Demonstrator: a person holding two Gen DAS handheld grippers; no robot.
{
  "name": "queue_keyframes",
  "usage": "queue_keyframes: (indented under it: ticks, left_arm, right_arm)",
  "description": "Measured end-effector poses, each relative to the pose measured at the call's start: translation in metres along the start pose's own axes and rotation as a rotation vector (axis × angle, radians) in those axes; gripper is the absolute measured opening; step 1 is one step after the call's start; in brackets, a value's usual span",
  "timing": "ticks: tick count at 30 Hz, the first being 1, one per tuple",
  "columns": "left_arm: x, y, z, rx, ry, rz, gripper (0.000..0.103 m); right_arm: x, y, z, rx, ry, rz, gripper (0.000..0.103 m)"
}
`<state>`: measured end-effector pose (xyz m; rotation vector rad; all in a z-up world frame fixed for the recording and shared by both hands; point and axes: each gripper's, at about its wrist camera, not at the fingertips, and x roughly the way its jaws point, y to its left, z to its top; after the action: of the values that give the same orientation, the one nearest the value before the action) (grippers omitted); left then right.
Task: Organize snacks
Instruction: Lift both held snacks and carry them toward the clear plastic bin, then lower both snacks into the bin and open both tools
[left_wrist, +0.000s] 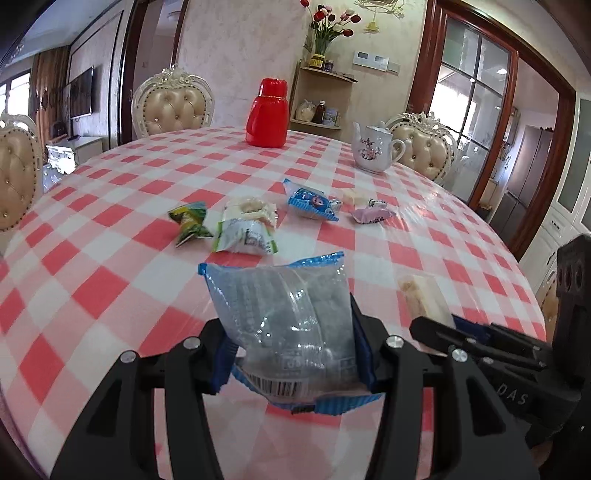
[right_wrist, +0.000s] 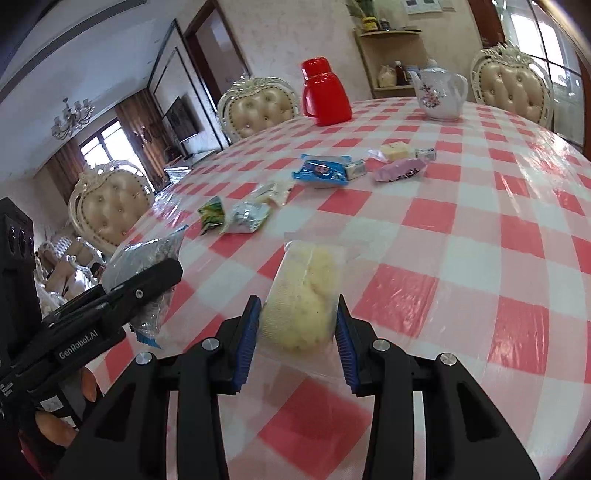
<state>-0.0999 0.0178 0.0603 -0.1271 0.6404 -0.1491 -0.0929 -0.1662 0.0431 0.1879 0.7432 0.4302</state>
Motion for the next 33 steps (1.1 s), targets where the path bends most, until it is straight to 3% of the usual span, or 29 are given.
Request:
queue_keyframes:
  ticks: [11,22,33]
  left_arm:
    - [-0.063,0.038,-0.040,-0.014,0.024,0.070,0.052]
    - [-0.115,0.090,-0.058,-0.061,0.000,0.134,0.052]
    - [-0.174,0.164,-0.059,-0.136,-0.054,0.283,0.053]
  right_arm:
    - [-0.016,0.064,-0.022,-0.142,0.018,0.068,0.039]
    - [-0.013,0.146,-0.045,-0.290,0.050,0.177,0.039]
    - [-0.004,0.243,-0.065,-0.468,0.098,0.305,0.039]
